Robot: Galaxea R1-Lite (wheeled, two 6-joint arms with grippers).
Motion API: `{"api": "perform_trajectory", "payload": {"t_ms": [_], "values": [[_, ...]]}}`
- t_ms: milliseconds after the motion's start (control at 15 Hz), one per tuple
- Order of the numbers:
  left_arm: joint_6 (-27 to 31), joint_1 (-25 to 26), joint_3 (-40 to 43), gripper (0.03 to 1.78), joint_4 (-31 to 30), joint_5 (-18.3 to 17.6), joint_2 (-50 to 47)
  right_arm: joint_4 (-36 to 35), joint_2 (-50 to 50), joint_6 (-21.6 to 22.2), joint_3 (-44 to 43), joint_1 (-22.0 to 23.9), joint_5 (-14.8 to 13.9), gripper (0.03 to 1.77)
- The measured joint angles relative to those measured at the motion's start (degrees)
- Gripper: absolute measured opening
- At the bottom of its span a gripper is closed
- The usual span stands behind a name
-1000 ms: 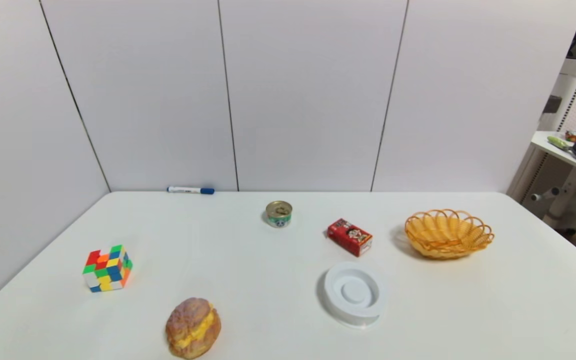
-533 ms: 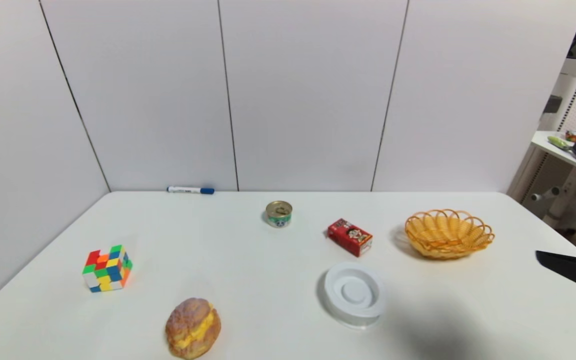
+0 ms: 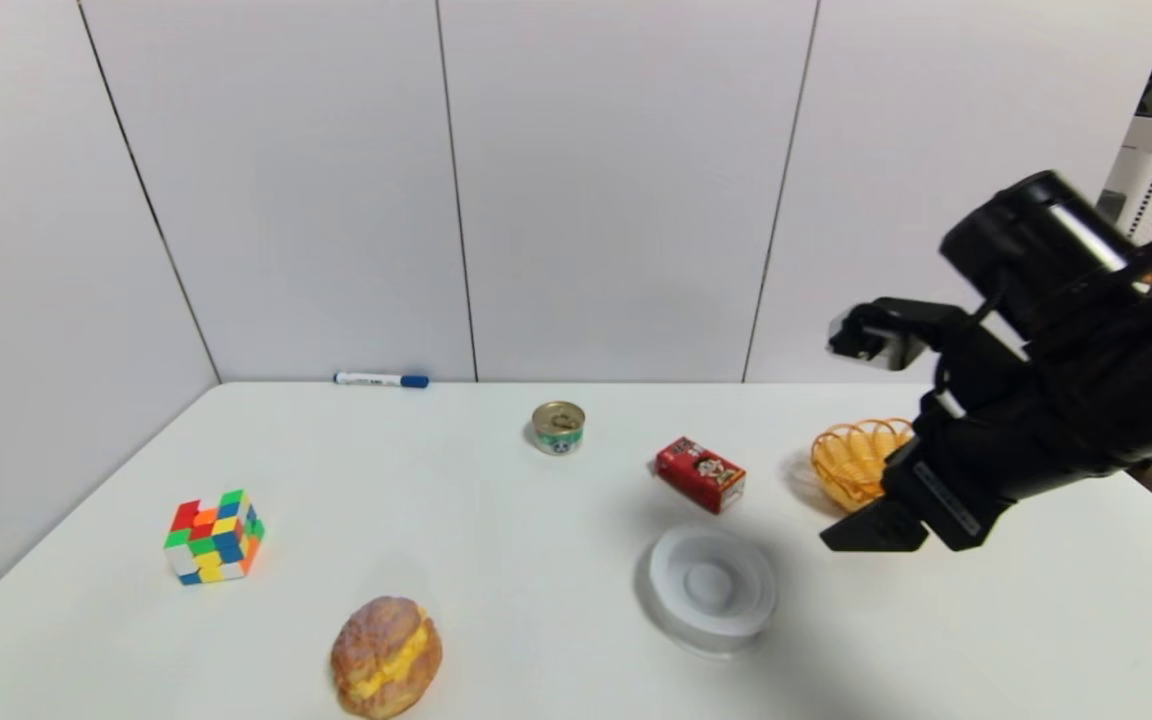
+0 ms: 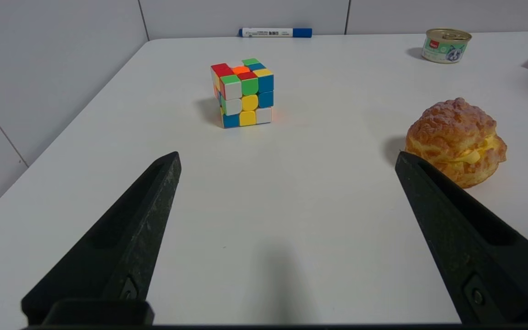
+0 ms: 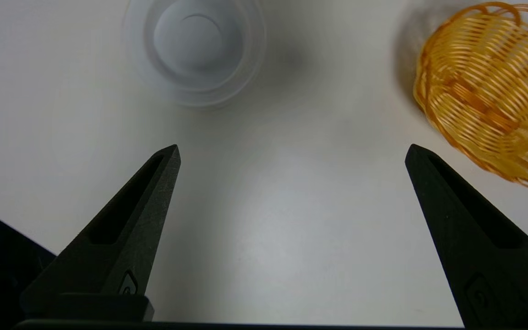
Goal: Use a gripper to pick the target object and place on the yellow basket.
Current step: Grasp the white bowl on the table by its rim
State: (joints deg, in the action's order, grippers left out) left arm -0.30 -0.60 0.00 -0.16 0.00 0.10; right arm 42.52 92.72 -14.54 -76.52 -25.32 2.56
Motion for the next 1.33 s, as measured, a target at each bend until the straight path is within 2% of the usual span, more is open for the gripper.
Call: {"api": "perform_trajectory", "payload": {"t_ms": [267, 600, 1200, 1333], "values": [[0.0, 0.0, 0.0, 1.69, 0.0, 0.0, 0.0, 0.3, 12.3, 0.2, -4.9, -0.3, -0.5, 1.69], [0.0, 0.0, 0.0, 1.69, 0.0, 0.0, 0.0, 0.1, 21.6, 0.4, -8.4, -1.0, -0.7, 1.69], [0.0, 0.0, 0.0, 1.69, 0.0, 0.0, 0.0, -0.1, 26.6, 0.3, -10.9, -1.4, -0.9, 1.69], [0.0, 0.0, 0.0, 1.69, 0.0, 0.0, 0.0, 0.0, 26.8, 0.3, -10.9, -1.3, -1.6, 1.69]]}}
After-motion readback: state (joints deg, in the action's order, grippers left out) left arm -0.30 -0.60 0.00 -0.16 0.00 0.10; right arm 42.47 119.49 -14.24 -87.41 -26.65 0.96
